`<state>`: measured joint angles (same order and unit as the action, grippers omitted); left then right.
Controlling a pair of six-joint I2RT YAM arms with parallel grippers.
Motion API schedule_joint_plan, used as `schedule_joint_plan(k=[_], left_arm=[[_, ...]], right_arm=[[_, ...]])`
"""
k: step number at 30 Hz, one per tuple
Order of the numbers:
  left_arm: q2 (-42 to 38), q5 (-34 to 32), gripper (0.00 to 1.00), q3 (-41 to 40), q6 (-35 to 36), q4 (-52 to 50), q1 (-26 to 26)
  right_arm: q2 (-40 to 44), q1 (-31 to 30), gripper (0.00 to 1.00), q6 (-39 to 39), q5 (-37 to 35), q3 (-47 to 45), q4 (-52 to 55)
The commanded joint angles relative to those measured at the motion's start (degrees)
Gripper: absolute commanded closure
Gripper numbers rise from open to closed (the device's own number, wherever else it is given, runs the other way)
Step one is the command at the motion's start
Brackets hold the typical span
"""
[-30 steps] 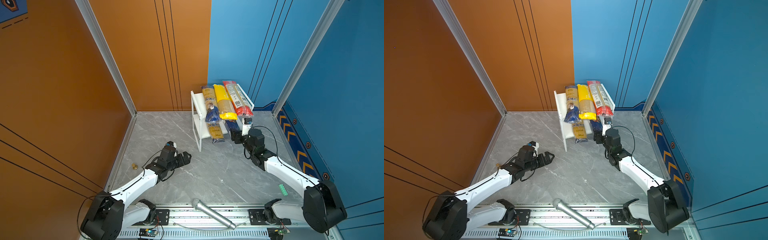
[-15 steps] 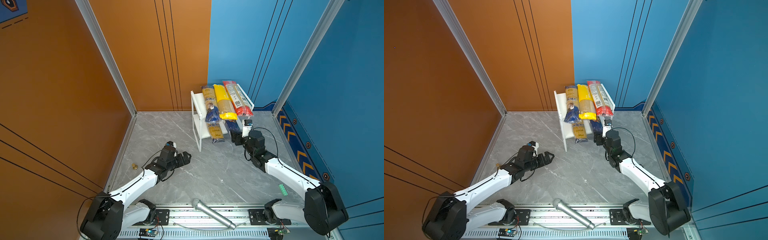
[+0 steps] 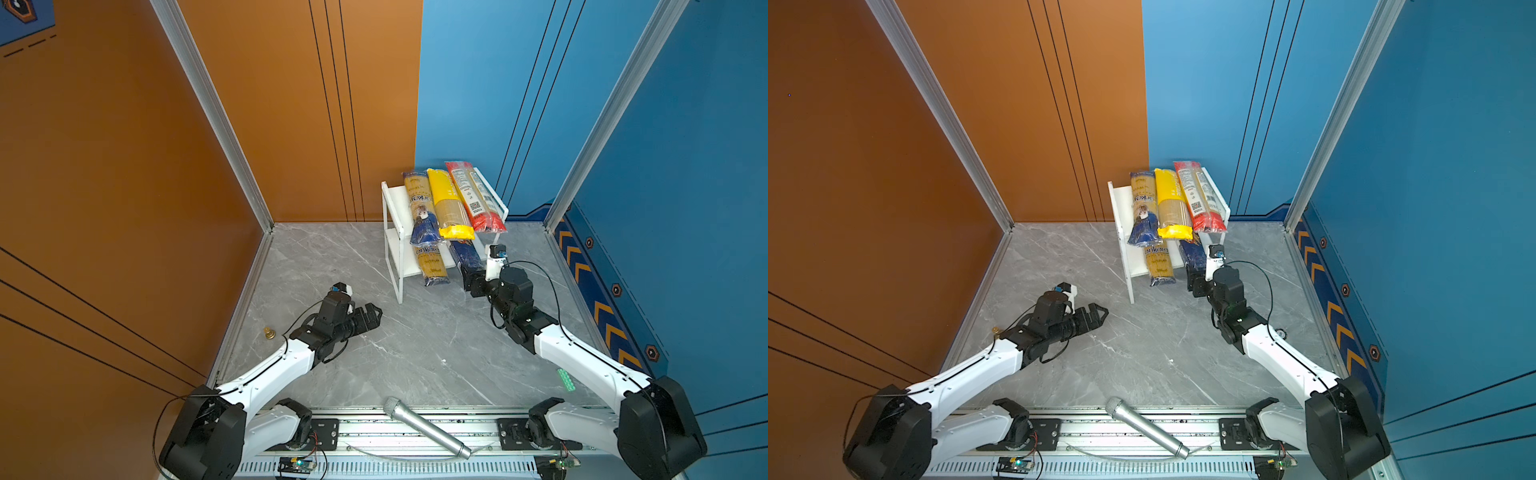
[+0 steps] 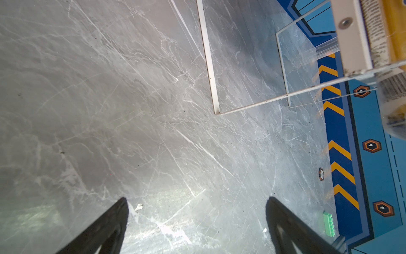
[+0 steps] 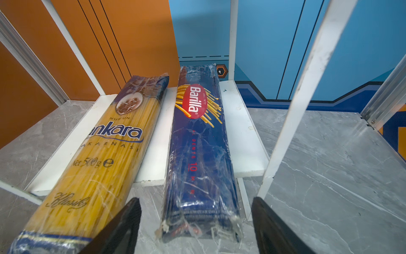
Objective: Arrange pasta packages on shelves
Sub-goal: Place the pasta bag on the shelf, then reset both arms
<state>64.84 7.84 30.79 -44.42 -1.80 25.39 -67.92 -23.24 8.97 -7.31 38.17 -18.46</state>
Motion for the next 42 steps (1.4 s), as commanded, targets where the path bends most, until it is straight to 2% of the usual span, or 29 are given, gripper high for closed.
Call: schedule_joint_plan(k=[1,20,32,42], left_arm=[[-0.9,-1.1,0.02,-0.6,0.9,-1.5,-0.5],[-1.4,-0.8,0.02,0.3,0.7,-1.8,-0.5],[-1.9,-1.0,0.02,1.2,0.7,-2.8,-0.5],[-1.7,-2.3,0.02,3.0,1.5,-4.2,-0.5]], right_arm=[[2.1,-0.2,0.23,0.3,0.8,-1.5,2.0],[15.0,-0.3,0.22,1.6,5.7,-5.7,15.3],[16.9,1.2,0.2,-2.3,8.5,-4.3,27.4],[20.5,3.3,0.11,-3.6,7.8,-6.1,31.8]])
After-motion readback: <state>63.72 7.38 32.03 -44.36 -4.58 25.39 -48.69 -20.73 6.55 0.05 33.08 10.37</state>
